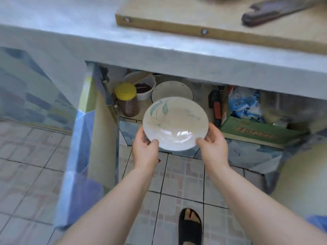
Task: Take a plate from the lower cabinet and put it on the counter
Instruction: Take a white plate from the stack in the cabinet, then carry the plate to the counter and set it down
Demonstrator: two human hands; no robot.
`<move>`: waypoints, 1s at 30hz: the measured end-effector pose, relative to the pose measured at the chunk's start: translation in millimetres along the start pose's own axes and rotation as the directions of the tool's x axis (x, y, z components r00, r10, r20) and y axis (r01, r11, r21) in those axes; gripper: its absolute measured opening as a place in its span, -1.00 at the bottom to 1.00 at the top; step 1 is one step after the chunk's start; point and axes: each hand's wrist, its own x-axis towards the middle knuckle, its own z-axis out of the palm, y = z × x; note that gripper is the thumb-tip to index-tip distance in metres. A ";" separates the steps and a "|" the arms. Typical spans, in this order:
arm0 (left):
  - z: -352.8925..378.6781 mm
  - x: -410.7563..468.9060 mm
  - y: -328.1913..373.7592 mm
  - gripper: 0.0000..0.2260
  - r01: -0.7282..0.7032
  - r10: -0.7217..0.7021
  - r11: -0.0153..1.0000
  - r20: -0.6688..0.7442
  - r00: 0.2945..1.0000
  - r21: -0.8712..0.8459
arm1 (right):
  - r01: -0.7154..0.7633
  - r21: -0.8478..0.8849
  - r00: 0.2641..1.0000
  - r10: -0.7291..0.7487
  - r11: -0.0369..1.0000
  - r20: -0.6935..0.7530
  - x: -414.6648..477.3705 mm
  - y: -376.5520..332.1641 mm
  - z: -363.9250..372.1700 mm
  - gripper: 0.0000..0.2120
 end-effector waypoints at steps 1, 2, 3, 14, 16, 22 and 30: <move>-7.5 -14.8 14.5 -0.45 0.022 -0.022 1.000 0.005 1.000 -0.008 | -0.018 0.005 1.000 0.018 1.000 0.002 -17.3 -15.4 -1.7 -0.43; -15.0 -30.1 31.1 -0.45 0.033 -0.033 0.999 0.013 0.999 -0.011 | -0.034 0.005 0.999 0.034 0.999 0.004 -34.8 -31.5 -3.8 -0.42; -22.7 -45.3 48.8 -0.44 0.032 -0.032 0.999 0.026 0.999 -0.011 | -0.043 0.005 0.999 0.043 0.999 0.005 -51.7 -48.0 -5.8 -0.42; -83.7 -166.3 231.1 -0.48 0.007 -0.002 0.998 0.085 0.996 -0.064 | -0.066 0.065 0.998 0.068 0.996 -0.017 -177.9 -227.9 -19.4 -0.40; -89.6 -178.9 255.9 -0.49 0.012 -0.005 0.997 0.085 0.996 -0.082 | -0.050 0.073 0.999 0.052 0.996 -0.017 -189.2 -255.0 -20.4 -0.41; -100.4 -201.5 308.0 -0.46 -0.026 0.033 0.994 0.059 0.998 -0.104 | -0.022 0.139 0.999 0.018 0.990 0.026 -209.0 -306.5 -19.8 -0.44; -123.7 -221.8 347.9 -0.50 -0.079 0.074 0.982 -0.039 0.997 -0.172 | 0.040 0.124 0.982 -0.063 0.991 0.181 -217.9 -351.9 -5.6 -0.44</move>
